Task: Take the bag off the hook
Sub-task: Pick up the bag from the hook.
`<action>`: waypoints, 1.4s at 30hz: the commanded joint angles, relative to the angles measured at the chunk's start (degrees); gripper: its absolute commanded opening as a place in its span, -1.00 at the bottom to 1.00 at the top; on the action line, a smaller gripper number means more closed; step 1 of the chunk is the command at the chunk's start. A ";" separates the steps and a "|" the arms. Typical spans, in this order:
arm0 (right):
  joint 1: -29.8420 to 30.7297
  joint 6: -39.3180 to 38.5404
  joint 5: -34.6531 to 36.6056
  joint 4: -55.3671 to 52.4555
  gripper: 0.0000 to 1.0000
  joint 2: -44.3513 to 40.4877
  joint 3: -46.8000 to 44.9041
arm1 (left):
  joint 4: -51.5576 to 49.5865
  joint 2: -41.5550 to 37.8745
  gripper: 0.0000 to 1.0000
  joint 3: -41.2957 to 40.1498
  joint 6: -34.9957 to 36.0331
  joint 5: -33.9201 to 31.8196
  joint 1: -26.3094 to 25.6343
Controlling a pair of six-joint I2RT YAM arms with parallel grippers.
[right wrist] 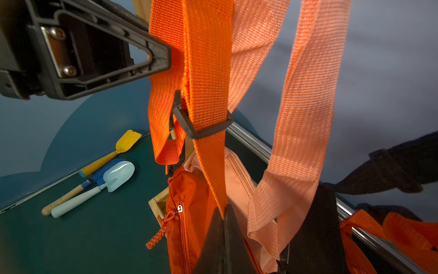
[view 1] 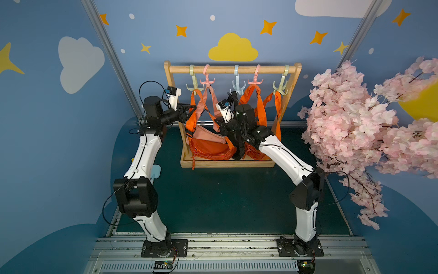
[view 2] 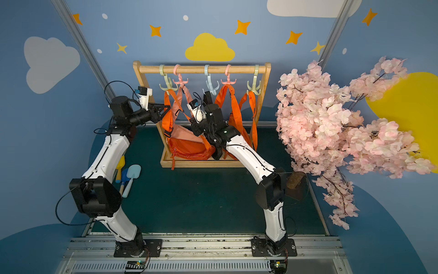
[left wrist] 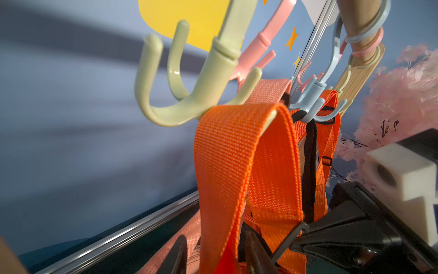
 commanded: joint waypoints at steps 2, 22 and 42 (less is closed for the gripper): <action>-0.65 1.55 -0.74 0.41 -1.00 -1.46 1.39 | 0.20 0.07 -0.36 1.70 0.21 0.62 -0.19; -1.49 5.26 -3.51 0.86 -1.00 -3.28 4.37 | -2.25 -2.35 -0.93 4.96 0.52 -1.42 -0.29; -0.98 5.67 -4.89 0.67 -1.00 -9.60 0.58 | -3.98 -9.03 -0.93 1.51 1.64 -2.24 -0.59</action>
